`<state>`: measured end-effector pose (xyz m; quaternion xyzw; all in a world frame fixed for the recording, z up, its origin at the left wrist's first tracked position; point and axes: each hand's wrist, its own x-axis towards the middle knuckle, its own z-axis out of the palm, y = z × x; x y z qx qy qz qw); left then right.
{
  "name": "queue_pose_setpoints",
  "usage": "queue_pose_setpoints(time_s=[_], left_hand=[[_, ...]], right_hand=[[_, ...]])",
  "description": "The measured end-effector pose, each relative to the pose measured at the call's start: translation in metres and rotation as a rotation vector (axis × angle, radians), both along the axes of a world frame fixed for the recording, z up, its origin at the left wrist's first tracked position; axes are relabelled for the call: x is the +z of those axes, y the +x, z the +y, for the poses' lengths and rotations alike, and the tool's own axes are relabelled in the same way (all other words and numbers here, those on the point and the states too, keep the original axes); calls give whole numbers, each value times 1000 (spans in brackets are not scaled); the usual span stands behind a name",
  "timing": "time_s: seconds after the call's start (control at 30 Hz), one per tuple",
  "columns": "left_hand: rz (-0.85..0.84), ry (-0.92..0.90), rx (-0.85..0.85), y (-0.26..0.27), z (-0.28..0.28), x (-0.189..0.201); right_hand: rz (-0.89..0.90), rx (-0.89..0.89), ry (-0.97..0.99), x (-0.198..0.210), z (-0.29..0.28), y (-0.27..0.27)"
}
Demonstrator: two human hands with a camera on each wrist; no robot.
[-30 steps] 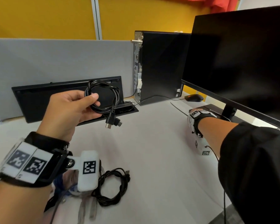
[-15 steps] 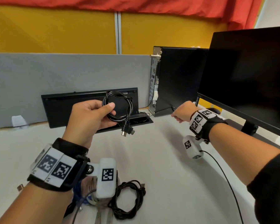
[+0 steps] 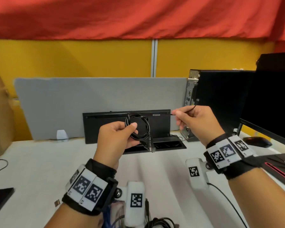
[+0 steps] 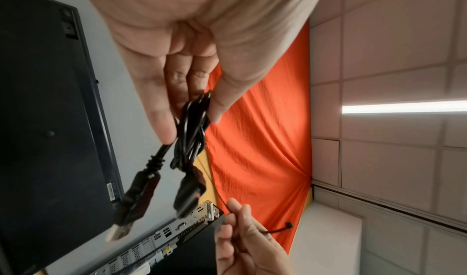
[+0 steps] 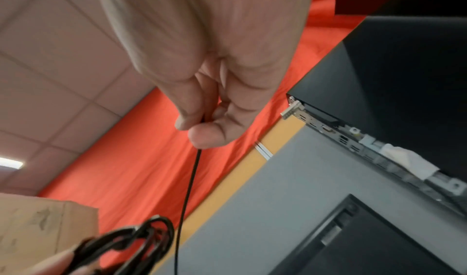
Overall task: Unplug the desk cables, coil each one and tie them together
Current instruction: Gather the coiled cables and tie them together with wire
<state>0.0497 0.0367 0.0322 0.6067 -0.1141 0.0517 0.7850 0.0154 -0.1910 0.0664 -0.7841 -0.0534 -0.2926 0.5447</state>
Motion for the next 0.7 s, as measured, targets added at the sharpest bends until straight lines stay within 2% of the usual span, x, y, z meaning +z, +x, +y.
queue_pose_setpoints(time_s=[0.23, 0.53, 0.7], left_hand=[[2, -31, 115, 14, 16, 0], [-49, -17, 250, 24, 25, -5], [-97, -8, 284, 23, 25, -3]], right_hand=[[-193, 5, 192, -7, 11, 8], [-82, -130, 197, -5, -11, 16], [2, -134, 209, -3, -20, 16]])
